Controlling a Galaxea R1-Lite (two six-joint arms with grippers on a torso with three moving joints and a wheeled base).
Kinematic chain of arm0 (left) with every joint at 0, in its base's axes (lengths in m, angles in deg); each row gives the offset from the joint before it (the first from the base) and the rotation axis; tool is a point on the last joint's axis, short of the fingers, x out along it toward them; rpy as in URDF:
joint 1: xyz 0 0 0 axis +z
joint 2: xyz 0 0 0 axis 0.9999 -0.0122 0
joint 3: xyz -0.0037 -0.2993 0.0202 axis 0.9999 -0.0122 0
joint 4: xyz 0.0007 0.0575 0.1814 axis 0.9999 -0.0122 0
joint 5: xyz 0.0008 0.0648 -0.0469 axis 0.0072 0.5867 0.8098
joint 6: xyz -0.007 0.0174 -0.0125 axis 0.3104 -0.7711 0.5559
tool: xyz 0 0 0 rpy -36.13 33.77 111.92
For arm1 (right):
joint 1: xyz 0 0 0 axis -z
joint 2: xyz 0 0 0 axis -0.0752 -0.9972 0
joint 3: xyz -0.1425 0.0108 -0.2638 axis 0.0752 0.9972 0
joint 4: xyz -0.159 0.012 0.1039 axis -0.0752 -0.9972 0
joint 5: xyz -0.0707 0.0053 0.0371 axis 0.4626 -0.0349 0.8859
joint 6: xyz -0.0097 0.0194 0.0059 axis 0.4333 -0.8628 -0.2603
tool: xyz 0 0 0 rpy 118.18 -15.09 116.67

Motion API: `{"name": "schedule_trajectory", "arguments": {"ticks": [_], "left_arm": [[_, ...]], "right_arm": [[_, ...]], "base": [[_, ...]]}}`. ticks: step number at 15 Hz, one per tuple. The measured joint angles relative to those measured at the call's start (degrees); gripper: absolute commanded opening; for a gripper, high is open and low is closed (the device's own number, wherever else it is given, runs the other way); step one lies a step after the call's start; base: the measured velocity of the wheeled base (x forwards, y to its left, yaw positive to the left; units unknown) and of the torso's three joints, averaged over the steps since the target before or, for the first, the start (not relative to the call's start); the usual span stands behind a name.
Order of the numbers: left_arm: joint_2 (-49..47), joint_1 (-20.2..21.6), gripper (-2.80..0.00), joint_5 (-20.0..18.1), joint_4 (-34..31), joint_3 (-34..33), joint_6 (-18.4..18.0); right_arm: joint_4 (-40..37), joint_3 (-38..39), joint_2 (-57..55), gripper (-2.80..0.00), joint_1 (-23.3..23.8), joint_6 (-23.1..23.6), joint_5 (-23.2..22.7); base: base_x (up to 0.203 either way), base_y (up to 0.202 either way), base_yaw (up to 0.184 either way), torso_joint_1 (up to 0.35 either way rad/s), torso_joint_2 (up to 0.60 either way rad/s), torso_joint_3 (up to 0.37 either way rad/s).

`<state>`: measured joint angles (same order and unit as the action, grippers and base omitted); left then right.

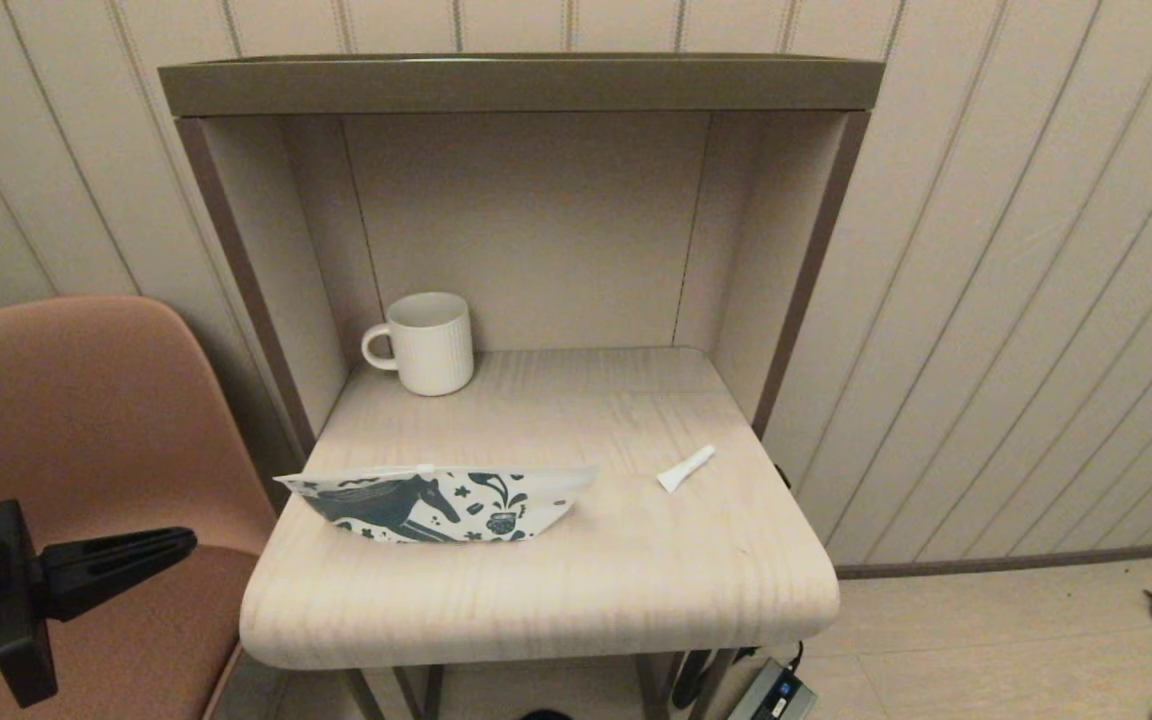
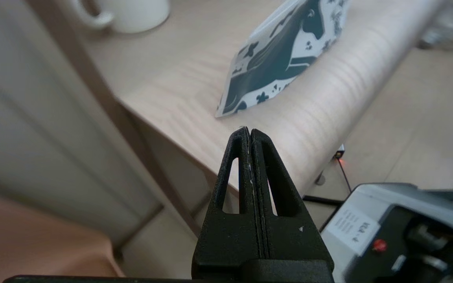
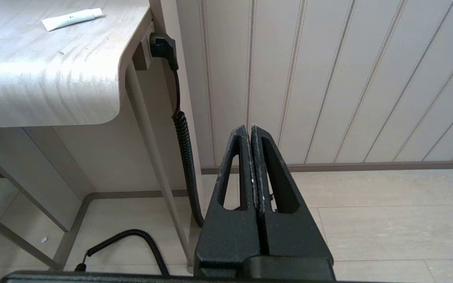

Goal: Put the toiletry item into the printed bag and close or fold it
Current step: Pick up the storage bag

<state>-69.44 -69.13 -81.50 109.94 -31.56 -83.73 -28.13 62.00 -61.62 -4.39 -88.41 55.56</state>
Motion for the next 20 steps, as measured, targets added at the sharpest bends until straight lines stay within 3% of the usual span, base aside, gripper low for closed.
{"name": "schedule_trajectory", "arguments": {"ticks": [1,3,8,13,18,20], "left_arm": [[-1.46,0.75,0.0,-2.39,0.17,0.56,-1.44],[-3.83,1.24,0.0,-4.8,-0.23,2.22,-1.48],[-8.29,0.38,0.0,-6.22,-0.56,8.46,-1.64],[-12.21,-6.05,0.0,-6.44,-0.68,10.62,-2.5],[-17.48,-7.9,0.0,-7.24,-2.03,10.2,-12.09],[-18.62,-9.26,0.0,-7.21,-4.41,11.96,-12.64]], "right_arm": [[0.0,0.0,0.0,-2.8,0.0,-0.01,-0.02],[0.0,0.0,0.0,-2.8,0.0,0.0,0.0],[-0.01,0.0,0.0,-2.8,0.0,0.01,0.0],[0.0,0.0,0.0,-2.8,0.0,-0.01,0.01],[0.0,0.0,0.0,-2.8,0.0,0.01,-0.02],[0.0,0.0,0.0,-2.8,0.0,-0.01,-0.01]], "base": [[0.0,0.0,0.0,0.0,0.0,0.0],[0.0,0.0,0.0,0.0,0.0,0.0],[0.0,0.0,0.0,0.0,0.0,0.0],[0.0,0.0,0.0,0.0,0.0,0.0],[0.0,0.0,0.0,0.0,0.0,0.0],[0.0,0.0,0.0,0.0,0.0,0.0]]}}
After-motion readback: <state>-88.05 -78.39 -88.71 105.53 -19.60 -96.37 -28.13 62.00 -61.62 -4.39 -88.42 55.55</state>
